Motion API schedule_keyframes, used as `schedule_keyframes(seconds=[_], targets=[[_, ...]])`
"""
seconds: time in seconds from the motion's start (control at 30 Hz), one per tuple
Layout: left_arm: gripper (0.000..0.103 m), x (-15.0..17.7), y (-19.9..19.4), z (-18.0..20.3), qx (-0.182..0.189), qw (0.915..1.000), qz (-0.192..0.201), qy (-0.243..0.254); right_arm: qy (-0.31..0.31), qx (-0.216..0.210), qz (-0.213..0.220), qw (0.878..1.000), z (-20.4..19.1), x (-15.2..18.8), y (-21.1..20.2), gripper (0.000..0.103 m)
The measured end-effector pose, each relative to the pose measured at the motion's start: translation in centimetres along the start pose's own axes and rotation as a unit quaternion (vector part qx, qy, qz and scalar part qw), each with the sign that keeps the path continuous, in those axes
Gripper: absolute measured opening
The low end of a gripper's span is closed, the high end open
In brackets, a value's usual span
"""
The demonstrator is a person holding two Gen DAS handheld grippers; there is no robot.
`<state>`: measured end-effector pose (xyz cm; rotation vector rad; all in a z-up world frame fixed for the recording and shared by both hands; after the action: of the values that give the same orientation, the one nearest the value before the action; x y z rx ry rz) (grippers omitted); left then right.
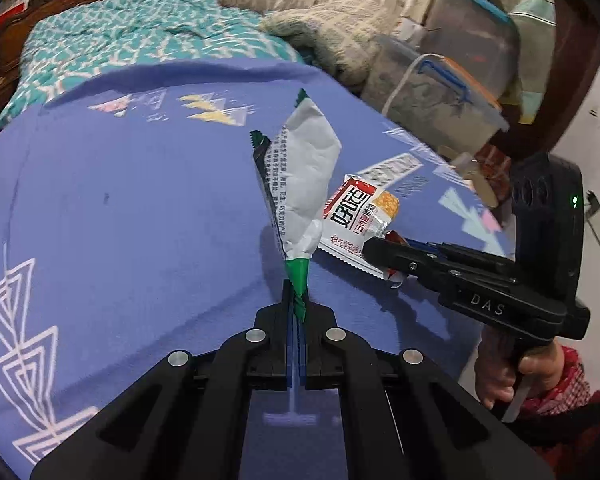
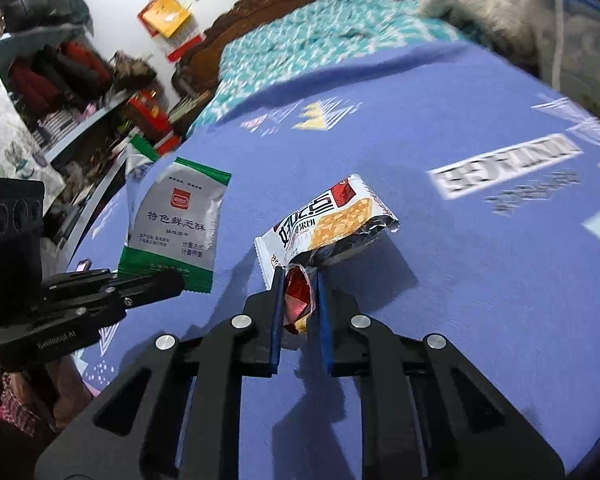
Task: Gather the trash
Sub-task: 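Grasp the green-white packet with the left tool while the right tool grasps the cracker wrapper, then carry the packet and cracker wrapper to the beige bin and open both tools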
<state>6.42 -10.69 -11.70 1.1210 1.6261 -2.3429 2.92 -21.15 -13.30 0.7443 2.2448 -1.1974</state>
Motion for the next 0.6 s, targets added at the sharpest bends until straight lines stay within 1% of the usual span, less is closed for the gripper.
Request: schedule_keyframes(seconds=[0.1,0.17,0.33,0.4,0.5,0.6], targets=[[0.001,-0.7,-0.1,2.0,0.018,0.9997,0.004,0.018,0.009,0.023,0.027,0.999,1.8,0.1,-2.9,0.018],[0.001,-1.0,0.4,3.4,0.026,0.9992,0.002,0.029,0.022,0.033,0.037,0.999,3.4,0.6,-4.4,0.018],[0.001,-1.6,2.7,7.5,0.043,0.9964,-0.017,0.071,0.071,0.06,0.055,0.994,8.6,1.7,-6.9,0.018],[0.001,-2.1,3.7,9.3,0.053,0.9946,-0.025,0.086,0.088,0.072,0.07,0.991,10.6,1.7,-8.2,0.018],[0.001,-3.9,5.2,12.6,0.069,0.9905,-0.031,0.115,0.109,0.096,0.1,0.984,14.0,1.0,-10.9,0.018],[0.001,-6.6,6.7,16.6,0.087,0.9842,-0.028,0.152,0.125,0.129,0.136,0.974,18.4,-0.4,-14.5,0.018]])
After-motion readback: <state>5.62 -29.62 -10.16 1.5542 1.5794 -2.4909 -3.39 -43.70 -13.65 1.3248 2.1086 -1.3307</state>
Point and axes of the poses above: each gripper's, at about its wrist camera, not at the fingertips, and y roughly the way its jaws point, z to its right, x to its underside, the point moved 8 cm from there along y, roughly the way its jaws point, and after that the axes turned 8 degrees about -x, right-handed, at the moved point
